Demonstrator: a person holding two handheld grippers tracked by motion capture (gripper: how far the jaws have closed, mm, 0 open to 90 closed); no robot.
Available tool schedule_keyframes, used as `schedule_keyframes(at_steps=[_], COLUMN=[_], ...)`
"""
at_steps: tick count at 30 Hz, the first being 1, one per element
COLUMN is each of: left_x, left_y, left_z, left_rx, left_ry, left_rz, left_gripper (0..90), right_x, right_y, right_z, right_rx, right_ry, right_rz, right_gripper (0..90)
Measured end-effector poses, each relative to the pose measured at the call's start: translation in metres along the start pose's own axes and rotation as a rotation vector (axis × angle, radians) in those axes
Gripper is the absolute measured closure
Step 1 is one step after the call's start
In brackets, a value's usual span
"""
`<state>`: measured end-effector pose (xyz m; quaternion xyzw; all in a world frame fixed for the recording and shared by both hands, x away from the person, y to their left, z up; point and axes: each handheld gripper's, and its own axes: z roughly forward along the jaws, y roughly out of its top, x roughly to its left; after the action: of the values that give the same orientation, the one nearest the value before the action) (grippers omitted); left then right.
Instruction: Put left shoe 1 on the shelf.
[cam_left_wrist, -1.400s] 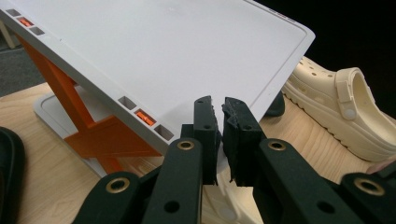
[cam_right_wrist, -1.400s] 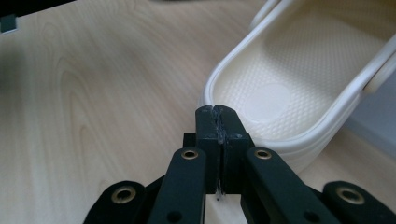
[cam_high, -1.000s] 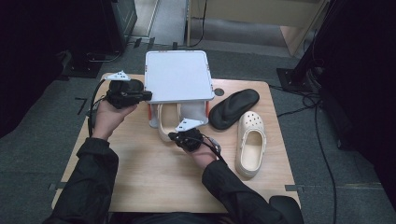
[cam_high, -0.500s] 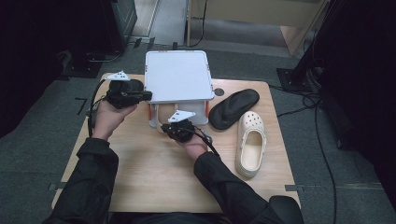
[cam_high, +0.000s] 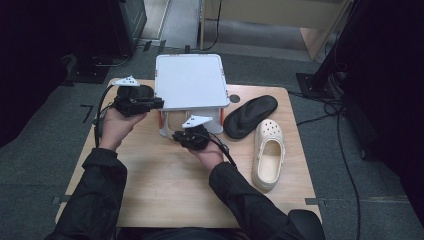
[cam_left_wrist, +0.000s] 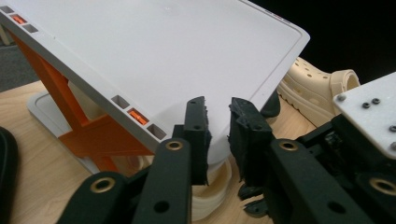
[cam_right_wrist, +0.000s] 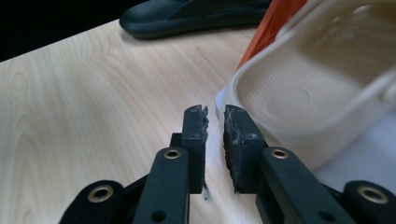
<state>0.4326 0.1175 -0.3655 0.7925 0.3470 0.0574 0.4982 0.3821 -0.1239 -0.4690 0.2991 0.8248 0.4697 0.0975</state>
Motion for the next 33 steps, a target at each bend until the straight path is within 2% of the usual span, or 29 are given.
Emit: schedule_keyframes(at_steps=[1,3,5,6,9,10,12,13,16,17,18,21,28,29,31,33], left_x=[-0.003,-0.005,-0.01,-0.012,-0.018,-0.018,-0.021,-0.024,-0.027,-0.03,-0.03,-0.037,-0.043,-0.044,-0.046,-0.049], left_y=[0.002,0.002,0.003,0.003,0.001,0.001,-0.002,-0.005,-0.008,-0.01,-0.01,-0.017,-0.03,-0.032,-0.036,-0.042], left_z=[-0.005,-0.007,-0.01,-0.011,-0.011,-0.011,-0.011,-0.01,-0.008,-0.007,-0.007,-0.005,-0.001,0.0,0.0,0.002], left_rx=[-0.013,-0.013,-0.006,0.0,0.01,0.01,-0.006,0.002,0.008,0.013,0.013,0.013,0.021,0.02,0.022,0.021], left_ry=[-0.014,-0.013,0.002,-0.005,-0.001,-0.001,-0.025,-0.017,-0.014,-0.019,-0.019,0.001,0.011,0.01,0.013,0.023], left_rz=[-0.014,-0.011,-0.004,-0.003,0.004,0.004,-0.013,-0.015,-0.012,-0.009,-0.009,0.011,0.017,0.018,0.016,0.023], left_gripper=[71.0,68.1,66.4,65.4,62.1,61.2,60.5,59.4,58.8,58.1,57.5,55.1,51.1,49.8,48.4,47.6], right_x=[0.0,0.0,-0.001,-0.004,-0.007,-0.007,-0.008,-0.01,-0.012,-0.013,-0.013,-0.018,-0.027,-0.03,-0.031,-0.035], right_y=[-0.002,-0.003,-0.006,-0.009,-0.014,-0.014,-0.018,-0.022,-0.025,-0.028,-0.028,-0.037,-0.048,-0.053,-0.055,-0.063], right_z=[-0.01,-0.015,-0.026,-0.036,-0.051,-0.051,-0.061,-0.069,-0.077,-0.085,-0.085,-0.102,-0.127,-0.137,-0.141,-0.153], right_rx=[0.005,0.003,0.0,0.0,-0.002,-0.002,0.0,0.003,0.002,0.001,0.001,0.0,-0.014,-0.024,-0.029,-0.029], right_ry=[-0.002,-0.001,-0.004,-0.005,-0.014,-0.014,-0.023,-0.031,-0.046,-0.049,-0.049,-0.07,-0.113,-0.132,-0.14,-0.169], right_rz=[-0.001,0.004,0.006,0.016,0.024,0.024,0.026,0.03,0.029,0.038,0.038,0.055,0.071,0.078,0.085,0.098], right_gripper=[76.0,75.2,73.0,71.2,67.8,67.8,65.9,65.4,64.8,64.0,64.0,61.4,59.1,59.0,58.9,58.2])
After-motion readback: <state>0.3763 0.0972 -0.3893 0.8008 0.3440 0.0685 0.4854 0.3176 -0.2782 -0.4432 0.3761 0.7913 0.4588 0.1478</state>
